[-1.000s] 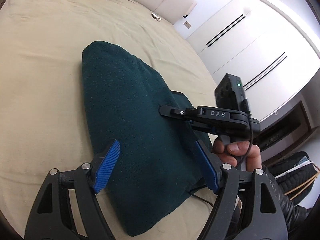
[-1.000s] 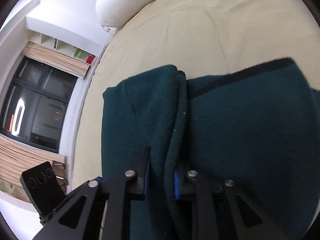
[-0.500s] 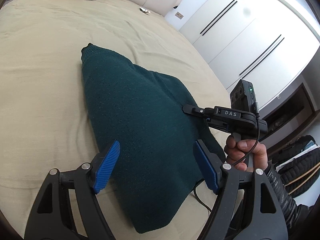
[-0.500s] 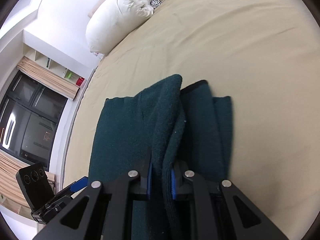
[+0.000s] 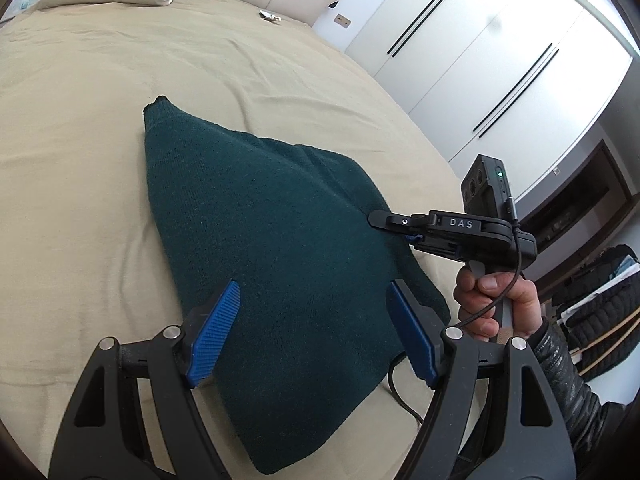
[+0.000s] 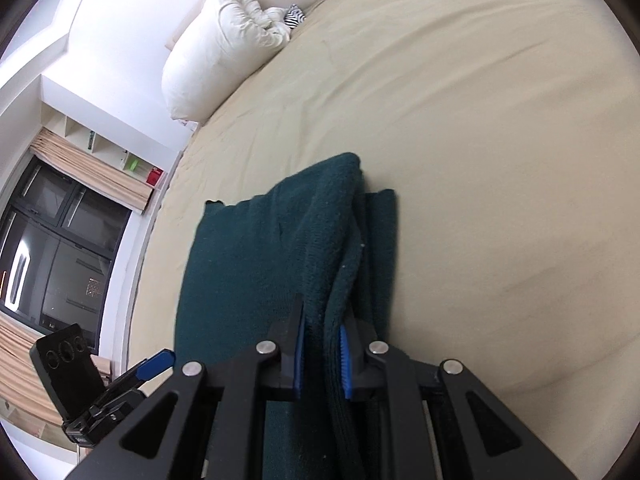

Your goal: Fold small clothes

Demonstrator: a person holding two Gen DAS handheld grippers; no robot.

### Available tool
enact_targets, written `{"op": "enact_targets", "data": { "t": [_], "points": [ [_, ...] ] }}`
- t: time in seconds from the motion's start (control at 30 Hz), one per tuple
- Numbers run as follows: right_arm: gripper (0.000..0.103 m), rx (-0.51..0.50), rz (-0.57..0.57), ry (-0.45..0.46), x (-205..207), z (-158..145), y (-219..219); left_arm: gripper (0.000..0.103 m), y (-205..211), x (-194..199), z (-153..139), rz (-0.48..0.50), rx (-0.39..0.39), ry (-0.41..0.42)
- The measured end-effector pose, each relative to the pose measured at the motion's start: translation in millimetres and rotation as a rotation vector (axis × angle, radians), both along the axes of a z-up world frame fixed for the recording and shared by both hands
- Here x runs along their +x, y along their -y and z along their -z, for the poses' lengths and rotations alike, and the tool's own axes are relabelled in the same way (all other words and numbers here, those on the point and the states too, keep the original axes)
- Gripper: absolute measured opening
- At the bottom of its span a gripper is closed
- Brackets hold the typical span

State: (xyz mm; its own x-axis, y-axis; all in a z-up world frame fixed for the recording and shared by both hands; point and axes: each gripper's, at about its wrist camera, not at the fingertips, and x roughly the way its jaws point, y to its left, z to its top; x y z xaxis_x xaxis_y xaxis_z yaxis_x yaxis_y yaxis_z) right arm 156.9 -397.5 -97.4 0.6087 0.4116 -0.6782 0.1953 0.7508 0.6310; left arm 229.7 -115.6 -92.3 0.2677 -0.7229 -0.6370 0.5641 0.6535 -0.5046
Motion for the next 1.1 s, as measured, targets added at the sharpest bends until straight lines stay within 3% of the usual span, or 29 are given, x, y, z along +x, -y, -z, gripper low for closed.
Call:
{"op": "enact_targets", "data": {
  "t": [0.13,0.23,0.33,0.43,0.6,0.67,0.77,0.93,1.1],
  "points": [
    [0.014,0.006,0.002,-0.007,0,10,-5,0.075,-5,1,-1,0.004,0.008,0.012],
    [0.014,0.069,0.027,0.005,-5,20,-2,0.075,-10,-1,-3,-0.005,0.005,0.021],
    [0.02,0.1,0.024,0.001,-13,16,-6,0.075,-12,0,-3,-0.009,0.021,0.031],
    [0.028,0.051,-0.001,0.011,-27,1,-18,0.075,-13,3,-1,-0.017,0.023,0.023],
    [0.029,-0.047,-0.062,-0.024,-48,-2,-42,0.075,-8,4,1,-0.009,0.04,0.034],
    [0.021,-0.118,-0.086,-0.039,-52,1,-50,0.075,-5,1,2,-0.007,0.05,0.033],
    [0.013,-0.129,-0.078,-0.046,-55,3,-45,0.075,-2,1,2,-0.004,0.052,0.032],
    [0.013,-0.125,-0.043,-0.039,-58,-3,-36,0.075,-3,1,-3,-0.014,0.041,0.039],
    [0.012,-0.037,0.009,-0.027,-69,24,-27,0.075,-10,10,4,-0.058,0.042,0.032]
  ]
}}
